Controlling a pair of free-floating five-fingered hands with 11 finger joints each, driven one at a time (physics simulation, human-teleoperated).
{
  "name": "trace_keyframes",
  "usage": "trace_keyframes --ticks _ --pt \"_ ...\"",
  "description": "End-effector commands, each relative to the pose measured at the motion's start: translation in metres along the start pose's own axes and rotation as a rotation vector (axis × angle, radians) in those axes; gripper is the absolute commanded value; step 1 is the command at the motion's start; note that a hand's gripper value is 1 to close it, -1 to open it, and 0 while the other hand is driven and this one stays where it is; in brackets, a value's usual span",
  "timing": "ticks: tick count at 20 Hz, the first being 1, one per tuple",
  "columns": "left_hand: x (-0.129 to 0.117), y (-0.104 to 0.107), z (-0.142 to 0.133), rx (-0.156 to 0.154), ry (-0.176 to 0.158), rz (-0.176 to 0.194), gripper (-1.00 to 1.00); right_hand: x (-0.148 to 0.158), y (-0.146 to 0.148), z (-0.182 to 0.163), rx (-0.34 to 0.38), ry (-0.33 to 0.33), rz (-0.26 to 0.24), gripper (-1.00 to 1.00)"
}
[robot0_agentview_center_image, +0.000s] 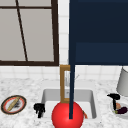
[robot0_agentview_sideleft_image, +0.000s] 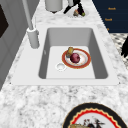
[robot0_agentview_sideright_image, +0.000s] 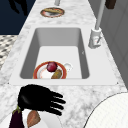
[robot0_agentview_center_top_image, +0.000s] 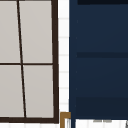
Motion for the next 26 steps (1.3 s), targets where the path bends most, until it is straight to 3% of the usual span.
trace_keyframes --ticks 1,4,6,9,13,17,20,26 --pt "0.000 0.000 0.000 0.000 0.000 0.000 0.00 -0.030 0.001 0.002 0.046 0.005 -0.001 -1.00" --pt "0.000 0.000 0.000 0.000 0.000 0.000 0.00 -0.053 0.001 0.001 0.057 -0.003 -0.063 -1.00" --pt "0.000 0.000 0.000 0.000 0.000 0.000 0.00 -0.065 0.002 -0.001 0.063 -0.011 -0.075 -1.00" --pt "0.000 0.000 0.000 0.000 0.000 0.000 0.00 -0.053 -0.020 -0.005 0.119 0.027 -0.095 -1.00" --pt "0.000 0.000 0.000 0.000 0.000 0.000 0.00 -0.078 -0.020 0.013 0.197 0.096 -0.078 -1.00" --pt "0.000 0.000 0.000 0.000 0.000 0.000 0.00 -0.096 -0.017 0.037 0.162 0.066 -0.070 -1.00" --pt "0.000 0.000 0.000 0.000 0.000 0.000 0.00 -0.094 0.008 0.052 0.121 0.058 -0.068 -1.00" --pt "0.000 0.000 0.000 0.000 0.000 0.000 0.00 -0.091 0.041 0.041 0.087 0.146 0.015 -1.00"
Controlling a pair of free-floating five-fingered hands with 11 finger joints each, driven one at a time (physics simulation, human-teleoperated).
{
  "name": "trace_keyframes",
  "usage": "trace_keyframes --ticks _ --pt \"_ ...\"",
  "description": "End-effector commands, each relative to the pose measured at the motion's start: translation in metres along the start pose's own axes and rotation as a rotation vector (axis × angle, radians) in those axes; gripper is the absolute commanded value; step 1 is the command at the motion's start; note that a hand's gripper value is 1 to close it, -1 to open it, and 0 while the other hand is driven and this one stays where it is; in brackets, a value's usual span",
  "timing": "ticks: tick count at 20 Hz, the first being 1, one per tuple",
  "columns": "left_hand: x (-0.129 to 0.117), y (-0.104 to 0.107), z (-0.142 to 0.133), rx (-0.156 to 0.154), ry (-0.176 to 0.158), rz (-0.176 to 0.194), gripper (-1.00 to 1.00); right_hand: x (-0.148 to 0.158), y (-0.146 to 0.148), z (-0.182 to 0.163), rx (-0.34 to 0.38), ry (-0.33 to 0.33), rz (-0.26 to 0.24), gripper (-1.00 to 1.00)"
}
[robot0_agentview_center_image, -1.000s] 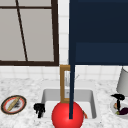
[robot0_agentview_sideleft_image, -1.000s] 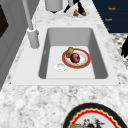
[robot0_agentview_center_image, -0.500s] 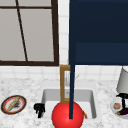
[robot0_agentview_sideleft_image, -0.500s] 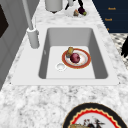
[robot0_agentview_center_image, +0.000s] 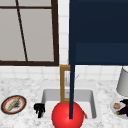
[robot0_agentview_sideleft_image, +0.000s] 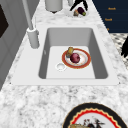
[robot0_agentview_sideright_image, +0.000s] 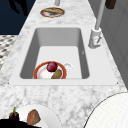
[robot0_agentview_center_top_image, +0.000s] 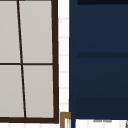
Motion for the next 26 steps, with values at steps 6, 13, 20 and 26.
trace_keyframes --ticks 6,13,20,26 --pt "0.000 0.000 0.000 0.000 0.000 0.000 0.00 0.005 0.021 -0.024 0.109 0.087 0.046 -1.00" --pt "0.000 0.000 0.000 0.000 0.000 0.000 0.00 0.003 0.019 -0.029 0.096 0.078 0.033 1.00" --pt "0.000 0.000 0.000 0.000 0.000 0.000 0.00 -0.009 0.008 -0.017 -0.033 0.072 0.029 1.00" --pt "0.000 0.000 0.000 0.000 0.000 0.000 0.00 -0.020 -0.002 -0.016 -0.080 0.047 -0.003 1.00"
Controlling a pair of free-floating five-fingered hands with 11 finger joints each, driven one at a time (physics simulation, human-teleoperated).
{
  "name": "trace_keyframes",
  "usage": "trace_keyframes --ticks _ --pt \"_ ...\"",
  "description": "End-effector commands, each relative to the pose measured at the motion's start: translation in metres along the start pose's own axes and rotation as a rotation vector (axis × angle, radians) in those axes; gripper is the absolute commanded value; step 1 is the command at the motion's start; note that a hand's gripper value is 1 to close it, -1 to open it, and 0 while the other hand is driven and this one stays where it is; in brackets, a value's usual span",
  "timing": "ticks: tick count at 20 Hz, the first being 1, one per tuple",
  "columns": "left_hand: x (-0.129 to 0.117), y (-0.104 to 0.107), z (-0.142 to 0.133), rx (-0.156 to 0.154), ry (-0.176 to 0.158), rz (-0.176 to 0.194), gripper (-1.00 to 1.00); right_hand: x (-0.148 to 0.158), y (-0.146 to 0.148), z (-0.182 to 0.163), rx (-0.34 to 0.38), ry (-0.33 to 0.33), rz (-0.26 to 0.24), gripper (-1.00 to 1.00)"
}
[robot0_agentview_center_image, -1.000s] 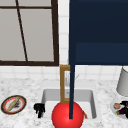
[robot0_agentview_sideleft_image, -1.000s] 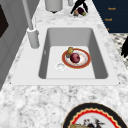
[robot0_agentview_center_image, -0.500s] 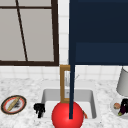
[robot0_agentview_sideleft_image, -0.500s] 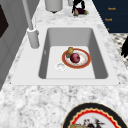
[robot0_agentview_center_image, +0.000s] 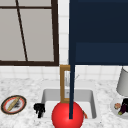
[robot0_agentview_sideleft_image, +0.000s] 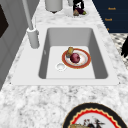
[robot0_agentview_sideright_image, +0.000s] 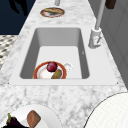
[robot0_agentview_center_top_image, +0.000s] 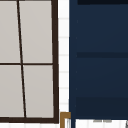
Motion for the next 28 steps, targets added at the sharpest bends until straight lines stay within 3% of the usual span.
trace_keyframes --ticks 1,9,15,17,21,28 --pt "0.000 0.000 0.000 0.000 0.000 0.000 0.00 -0.007 -0.005 0.003 0.021 0.045 -0.035 1.00" --pt "0.000 0.000 0.000 0.000 0.000 0.000 0.00 -0.015 -0.032 0.020 0.122 0.056 -0.043 1.00" --pt "0.000 0.000 0.000 0.000 0.000 0.000 0.00 -0.016 -0.057 0.036 0.149 0.052 -0.064 1.00" --pt "0.000 0.000 0.000 0.000 0.000 0.000 0.00 -0.003 -0.063 0.054 0.118 0.037 -0.040 1.00" --pt "0.000 0.000 0.000 0.000 0.000 0.000 0.00 0.025 -0.078 0.071 0.113 0.067 0.024 1.00" --pt "0.000 0.000 0.000 0.000 0.000 0.000 0.00 0.061 -0.112 0.096 0.134 0.115 0.020 1.00"
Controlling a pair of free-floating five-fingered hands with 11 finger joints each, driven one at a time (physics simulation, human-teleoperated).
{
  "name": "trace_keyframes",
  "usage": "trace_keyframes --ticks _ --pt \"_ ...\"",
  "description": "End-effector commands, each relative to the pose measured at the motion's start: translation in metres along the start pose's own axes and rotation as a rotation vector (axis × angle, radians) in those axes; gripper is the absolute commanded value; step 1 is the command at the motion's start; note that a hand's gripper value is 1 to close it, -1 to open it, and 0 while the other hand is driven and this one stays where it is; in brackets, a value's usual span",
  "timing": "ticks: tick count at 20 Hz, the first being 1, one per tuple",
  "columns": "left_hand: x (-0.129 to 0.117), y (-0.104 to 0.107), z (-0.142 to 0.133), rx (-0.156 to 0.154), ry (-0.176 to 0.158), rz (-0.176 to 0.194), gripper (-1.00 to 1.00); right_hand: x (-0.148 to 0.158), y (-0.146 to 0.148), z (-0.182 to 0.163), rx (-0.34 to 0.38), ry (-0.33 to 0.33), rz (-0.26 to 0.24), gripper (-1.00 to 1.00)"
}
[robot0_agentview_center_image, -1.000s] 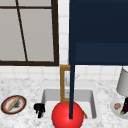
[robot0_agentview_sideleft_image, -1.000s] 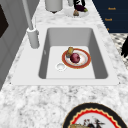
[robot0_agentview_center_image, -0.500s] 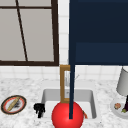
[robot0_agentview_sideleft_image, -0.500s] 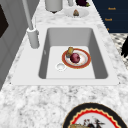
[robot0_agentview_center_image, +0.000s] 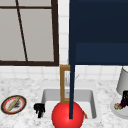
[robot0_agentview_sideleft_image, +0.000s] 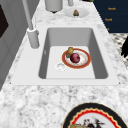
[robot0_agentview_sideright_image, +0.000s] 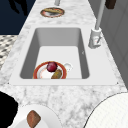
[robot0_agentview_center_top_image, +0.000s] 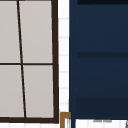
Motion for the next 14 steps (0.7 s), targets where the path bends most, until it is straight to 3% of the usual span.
trace_keyframes --ticks 1,7,14 --pt "0.000 0.000 0.000 0.000 0.000 0.000 0.00 0.018 -0.017 0.016 0.022 0.027 -0.027 1.00" --pt "0.000 0.000 0.000 0.000 0.000 0.000 0.00 0.043 -0.041 0.047 0.035 0.019 -0.043 1.00" --pt "0.000 0.000 0.000 0.000 0.000 0.000 0.00 0.069 -0.059 0.107 0.044 -0.018 -0.028 1.00"
